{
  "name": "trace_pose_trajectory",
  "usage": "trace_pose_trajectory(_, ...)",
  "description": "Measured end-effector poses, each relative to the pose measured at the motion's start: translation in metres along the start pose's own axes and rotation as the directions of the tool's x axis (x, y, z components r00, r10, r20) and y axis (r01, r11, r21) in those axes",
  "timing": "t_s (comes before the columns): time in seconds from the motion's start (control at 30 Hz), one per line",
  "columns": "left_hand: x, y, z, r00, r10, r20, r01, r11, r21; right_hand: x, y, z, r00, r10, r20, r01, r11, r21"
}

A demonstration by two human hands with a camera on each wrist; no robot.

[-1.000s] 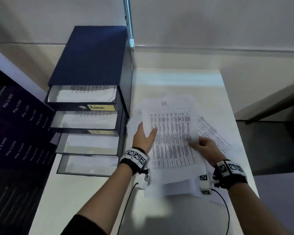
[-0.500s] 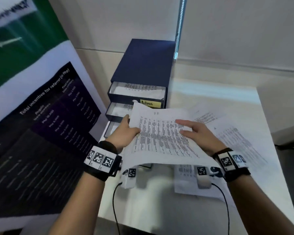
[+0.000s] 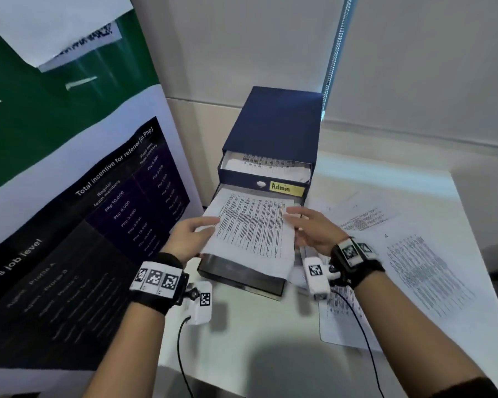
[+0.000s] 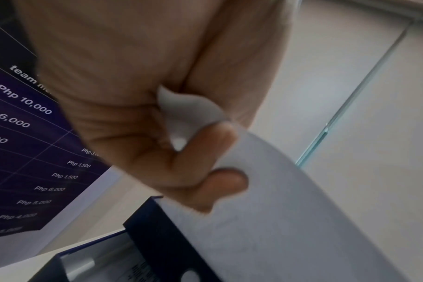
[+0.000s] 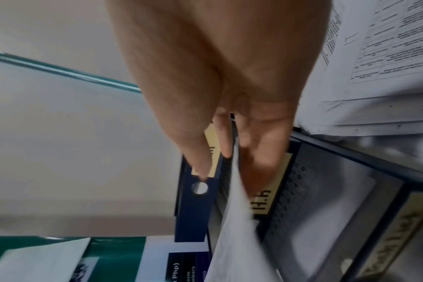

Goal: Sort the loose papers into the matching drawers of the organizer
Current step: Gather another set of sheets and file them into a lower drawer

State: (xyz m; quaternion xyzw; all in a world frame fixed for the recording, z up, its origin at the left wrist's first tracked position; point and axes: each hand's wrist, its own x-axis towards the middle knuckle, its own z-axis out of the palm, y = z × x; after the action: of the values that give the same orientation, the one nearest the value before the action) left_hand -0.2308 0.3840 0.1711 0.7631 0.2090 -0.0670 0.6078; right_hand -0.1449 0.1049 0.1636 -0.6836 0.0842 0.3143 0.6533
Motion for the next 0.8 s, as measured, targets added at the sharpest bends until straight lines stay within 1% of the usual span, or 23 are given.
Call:
trace_pose_trajectory(0.03, 0.009, -0.003, 0.002, 0.998, 0.055, -0.040, -0.055, 0.998, 0.015, -0.005, 0.006, -0.003, 0.996, 0.040, 0.085, -0.037, 0.999, -0.039)
trace_pose_trajectory(0.1, 0.025, -0.005, 0.011, 0.987, 0.130, -0.097, -0.124, 0.990, 0.068, -0.016, 0.016, -0.006, 0.968, 0.094, 0.232, -0.069, 0.991, -0.114)
trace_pose_trajectory(0.13, 0.033, -0.006, 0.017, 0.980, 0.158, -0.123, -0.146, 0.984, 0.103, -0.014, 0.020, -0.008, 0.965, 0.102, 0.240, -0.072, 0.989, -0.130)
trace_pose_trajectory(0.17, 0.041, -0.007, 0.024, 0.972, 0.176, -0.157, -0.154, 0.978, 0.144, -0.011, 0.022, -0.009, 0.974, 0.084, 0.210, -0.057, 0.989, -0.134)
trace_pose_trajectory(0.2, 0.047, -0.008, 0.031, 0.955, 0.215, -0.204, -0.164, 0.957, 0.241, -0.005, 0.021, -0.010, 0.988, 0.058, 0.141, -0.039, 0.991, -0.131)
trace_pose_trajectory(0.23, 0.051, -0.007, 0.037, 0.924, 0.298, -0.239, -0.193, 0.904, 0.381, 0.005, 0.020, -0.011, 0.998, 0.029, 0.059, -0.022, 0.993, -0.114)
trace_pose_trajectory(0.27, 0.056, -0.007, 0.042, 0.883, 0.405, -0.235, -0.241, 0.824, 0.513, 0.014, 0.017, -0.012, 1.000, -0.003, -0.018, 0.001, 0.996, -0.087)
trace_pose_trajectory(0.3, 0.059, -0.006, 0.049, 0.843, 0.504, -0.187, -0.310, 0.740, 0.597, 0.023, 0.014, -0.012, 0.996, -0.034, -0.078, 0.029, 0.997, -0.069)
trace_pose_trajectory(0.33, 0.063, -0.005, 0.056, 0.824, 0.557, -0.103, -0.379, 0.678, 0.629, 0.032, 0.011, -0.012, 0.990, -0.068, -0.121, 0.062, 0.997, -0.054)
trace_pose_trajectory(0.37, 0.065, -0.003, 0.064, 0.824, 0.567, -0.002, -0.435, 0.634, 0.640, 0.040, 0.009, -0.013, 0.983, -0.101, -0.152, 0.092, 0.994, -0.064)
trace_pose_trajectory(0.4, 0.069, -0.003, 0.073, 0.830, 0.550, 0.095, -0.472, 0.601, 0.644, 0.047, 0.008, -0.013, 0.976, -0.129, -0.172, 0.119, 0.990, -0.071)
trace_pose_trajectory(0.43, 0.072, -0.003, 0.083, 0.833, 0.523, 0.179, -0.496, 0.563, 0.662, 0.051, 0.005, -0.013, 0.974, -0.146, -0.171, 0.137, 0.988, -0.066)
trace_pose_trajectory(0.47, 0.074, -0.004, 0.091, 0.833, 0.499, 0.240, -0.509, 0.522, 0.684, 0.052, 0.004, -0.015, 0.978, -0.148, -0.148, 0.148, 0.989, -0.009)
trace_pose_trajectory(0.53, 0.082, -0.006, 0.104, 0.843, 0.450, 0.294, -0.505, 0.474, 0.721, 0.050, 0.008, -0.025, 0.986, -0.134, -0.100, 0.147, 0.980, 0.136)
trace_pose_trajectory(0.57, 0.089, -0.007, 0.109, 0.855, 0.422, 0.302, -0.492, 0.472, 0.732, 0.049, 0.014, -0.036, 0.984, -0.133, -0.118, 0.151, 0.974, 0.166)
trace_pose_trajectory(0.6, 0.095, -0.008, 0.114, 0.869, 0.395, 0.298, -0.471, 0.472, 0.745, 0.047, 0.022, -0.049, 0.978, -0.130, -0.162, 0.158, 0.972, 0.175)
trace_pose_trajectory(0.63, 0.100, -0.008, 0.119, 0.885, 0.369, 0.284, -0.441, 0.470, 0.765, 0.046, 0.035, -0.067, 0.966, -0.106, -0.234, 0.147, 0.976, 0.164)
trace_pose_trajectory(0.67, 0.106, -0.007, 0.124, 0.892, 0.364, 0.267, -0.421, 0.459, 0.782, 0.045, 0.050, -0.086, 0.945, -0.067, -0.319, 0.118, 0.983, 0.141)
trace_pose_trajectory(0.7, 0.109, -0.006, 0.130, 0.886, 0.391, 0.249, -0.420, 0.448, 0.790, 0.044, 0.069, -0.109, 0.909, -0.029, -0.416, 0.062, 0.996, 0.067)
trace_pose_trajectory(0.73, 0.111, -0.003, 0.138, 0.861, 0.451, 0.237, -0.447, 0.445, 0.777, 0.043, 0.091, -0.134, 0.861, -0.006, -0.508, -0.030, 0.998, -0.063)
trace_pose_trajectory(0.77, 0.107, 0.001, 0.148, 0.819, 0.524, 0.234, -0.502, 0.455, 0.736, 0.042, 0.112, -0.159, 0.814, 0.017, -0.580, -0.182, 0.956, -0.229)
trace_pose_trajectory(0.8, 0.101, 0.006, 0.161, 0.767, 0.592, 0.248, -0.578, 0.470, 0.667, 0.039, 0.134, -0.181, 0.779, 0.056, -0.625, -0.364, 0.852, -0.377)
